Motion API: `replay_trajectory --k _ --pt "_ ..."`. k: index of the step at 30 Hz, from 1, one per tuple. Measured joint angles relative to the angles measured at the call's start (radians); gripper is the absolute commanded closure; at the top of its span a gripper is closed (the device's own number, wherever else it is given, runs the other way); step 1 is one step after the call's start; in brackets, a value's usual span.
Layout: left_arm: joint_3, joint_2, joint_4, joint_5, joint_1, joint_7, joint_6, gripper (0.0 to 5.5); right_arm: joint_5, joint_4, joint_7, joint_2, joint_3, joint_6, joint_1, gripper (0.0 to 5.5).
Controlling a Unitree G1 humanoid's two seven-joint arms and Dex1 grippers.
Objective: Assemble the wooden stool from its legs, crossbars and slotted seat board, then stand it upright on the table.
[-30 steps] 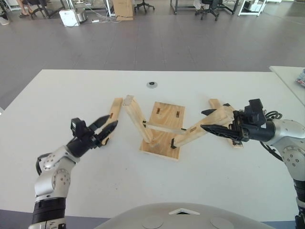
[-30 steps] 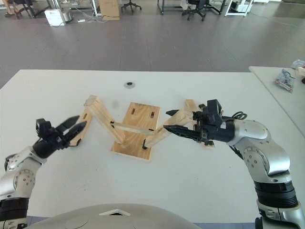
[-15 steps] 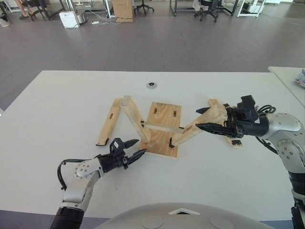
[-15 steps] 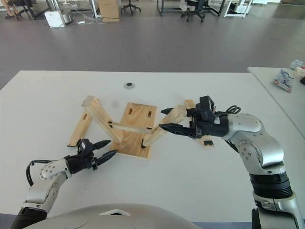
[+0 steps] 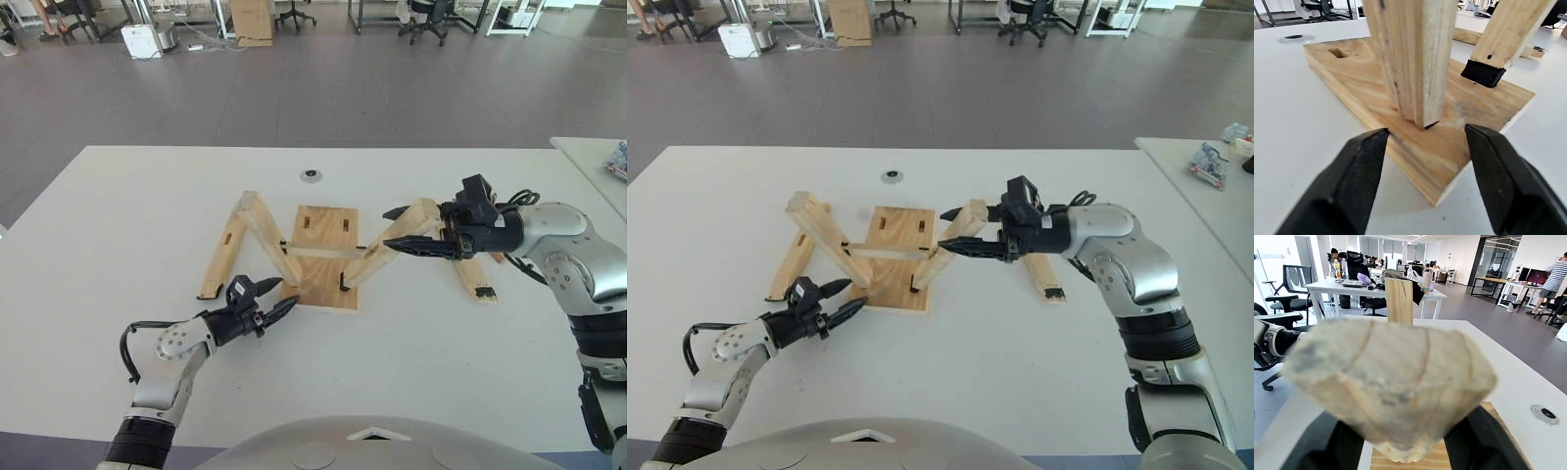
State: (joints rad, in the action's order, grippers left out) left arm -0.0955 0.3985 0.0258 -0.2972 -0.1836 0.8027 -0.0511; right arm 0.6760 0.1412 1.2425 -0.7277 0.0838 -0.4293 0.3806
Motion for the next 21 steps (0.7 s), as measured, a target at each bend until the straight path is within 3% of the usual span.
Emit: replay_trajectory --k 8,12,21 --pt "0.005 0.005 -0.018 -0.002 0.0 -0.027 0.035 2.63 -0.054 -0.057 0.017 0.018 0.072 -0.045 0.121 3.43" --pt "-0.012 -0.006 -0.061 -0.003 0.024 -0.013 0.086 2.63 -0.052 -0.052 -0.023 0.084 0.091 -0.12 0.173 3.43" --pt "-0.02 -0.008 -0.106 -0.004 0.041 0.002 0.135 2.63 -0.08 -0.076 -0.03 0.109 0.08 -0.106 0.142 3.43"
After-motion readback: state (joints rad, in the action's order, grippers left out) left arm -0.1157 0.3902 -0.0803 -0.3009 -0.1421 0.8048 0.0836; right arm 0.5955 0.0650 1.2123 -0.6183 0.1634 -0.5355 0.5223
